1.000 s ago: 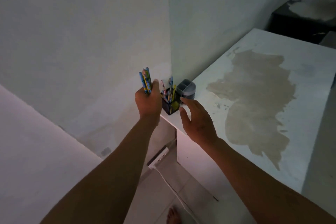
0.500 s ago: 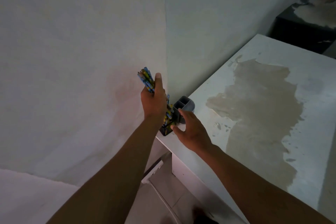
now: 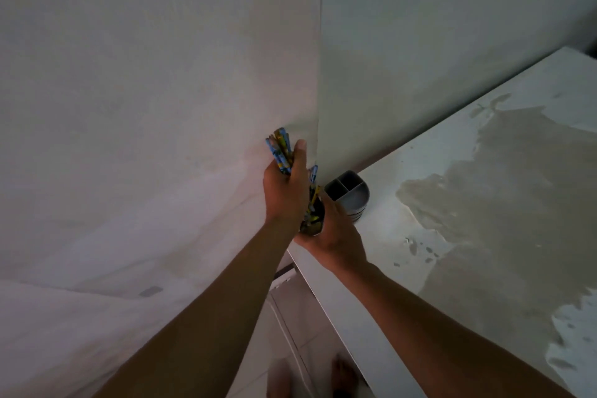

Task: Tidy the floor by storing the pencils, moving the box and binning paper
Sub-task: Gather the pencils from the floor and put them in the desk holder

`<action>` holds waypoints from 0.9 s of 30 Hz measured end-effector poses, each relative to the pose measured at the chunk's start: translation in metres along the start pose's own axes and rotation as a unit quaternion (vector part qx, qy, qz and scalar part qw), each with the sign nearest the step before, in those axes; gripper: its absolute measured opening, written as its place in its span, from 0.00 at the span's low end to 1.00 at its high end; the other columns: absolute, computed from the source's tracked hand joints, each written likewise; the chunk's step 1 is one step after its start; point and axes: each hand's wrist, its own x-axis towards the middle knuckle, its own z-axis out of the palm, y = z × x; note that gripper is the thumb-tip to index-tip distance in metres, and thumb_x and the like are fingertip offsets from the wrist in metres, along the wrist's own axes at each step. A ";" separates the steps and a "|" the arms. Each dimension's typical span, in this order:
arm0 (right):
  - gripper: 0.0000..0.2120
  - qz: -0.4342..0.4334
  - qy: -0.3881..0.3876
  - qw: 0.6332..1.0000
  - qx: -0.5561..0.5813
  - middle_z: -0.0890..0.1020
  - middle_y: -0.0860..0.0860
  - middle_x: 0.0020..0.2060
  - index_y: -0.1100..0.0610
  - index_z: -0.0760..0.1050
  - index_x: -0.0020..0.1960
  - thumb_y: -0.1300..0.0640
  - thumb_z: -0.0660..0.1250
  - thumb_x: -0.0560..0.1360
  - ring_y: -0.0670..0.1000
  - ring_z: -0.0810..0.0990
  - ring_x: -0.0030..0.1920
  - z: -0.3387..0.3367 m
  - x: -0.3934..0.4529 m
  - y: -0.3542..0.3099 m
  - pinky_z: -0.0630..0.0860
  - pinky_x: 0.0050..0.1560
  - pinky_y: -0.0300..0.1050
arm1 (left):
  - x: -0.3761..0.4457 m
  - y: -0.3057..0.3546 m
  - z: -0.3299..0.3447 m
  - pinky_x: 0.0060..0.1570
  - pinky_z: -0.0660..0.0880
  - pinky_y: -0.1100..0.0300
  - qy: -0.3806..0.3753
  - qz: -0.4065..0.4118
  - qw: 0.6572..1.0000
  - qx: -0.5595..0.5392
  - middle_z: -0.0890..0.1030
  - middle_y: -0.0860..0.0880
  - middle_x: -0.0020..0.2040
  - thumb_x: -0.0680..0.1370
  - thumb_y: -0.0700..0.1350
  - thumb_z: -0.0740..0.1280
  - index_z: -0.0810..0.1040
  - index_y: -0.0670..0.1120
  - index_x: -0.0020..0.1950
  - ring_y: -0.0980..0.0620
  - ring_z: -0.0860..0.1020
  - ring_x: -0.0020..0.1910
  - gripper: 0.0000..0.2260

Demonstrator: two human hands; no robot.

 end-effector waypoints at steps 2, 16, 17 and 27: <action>0.45 -0.011 -0.006 1.000 0.008 0.75 0.46 0.64 0.46 0.60 0.74 0.31 0.71 0.64 0.47 0.75 0.63 0.008 0.003 0.006 0.79 0.59 0.46 | 0.001 -0.002 0.005 0.27 0.65 0.60 0.036 -0.001 0.999 0.003 0.66 0.51 0.25 0.81 0.57 0.64 0.62 0.48 0.32 0.52 0.66 0.25 0.22; 0.46 -0.045 0.040 0.994 0.095 0.72 0.47 0.70 0.51 0.59 0.76 0.31 0.70 0.66 0.46 0.71 0.70 0.032 0.003 0.015 0.76 0.64 0.44 | 0.007 -0.022 0.004 0.32 0.75 0.64 0.001 -0.002 0.990 0.142 0.81 0.41 0.33 0.80 0.55 0.66 0.78 0.37 0.39 0.54 0.78 0.30 0.21; 0.45 -0.045 0.041 0.993 0.099 0.72 0.47 0.69 0.51 0.60 0.76 0.31 0.70 0.67 0.47 0.71 0.69 0.034 0.003 0.015 0.77 0.63 0.46 | 0.007 -0.024 0.005 0.34 0.76 0.59 0.010 -0.010 0.990 0.140 0.80 0.40 0.33 0.80 0.55 0.67 0.77 0.37 0.38 0.52 0.77 0.30 0.22; 0.44 -0.054 0.067 0.991 0.107 0.73 0.49 0.69 0.53 0.61 0.76 0.36 0.73 0.68 0.48 0.72 0.69 0.032 0.001 0.018 0.76 0.64 0.43 | 0.006 -0.030 0.010 0.43 0.83 0.49 0.050 -0.036 0.991 0.116 0.81 0.47 0.32 0.74 0.50 0.73 0.79 0.40 0.37 0.45 0.82 0.35 0.14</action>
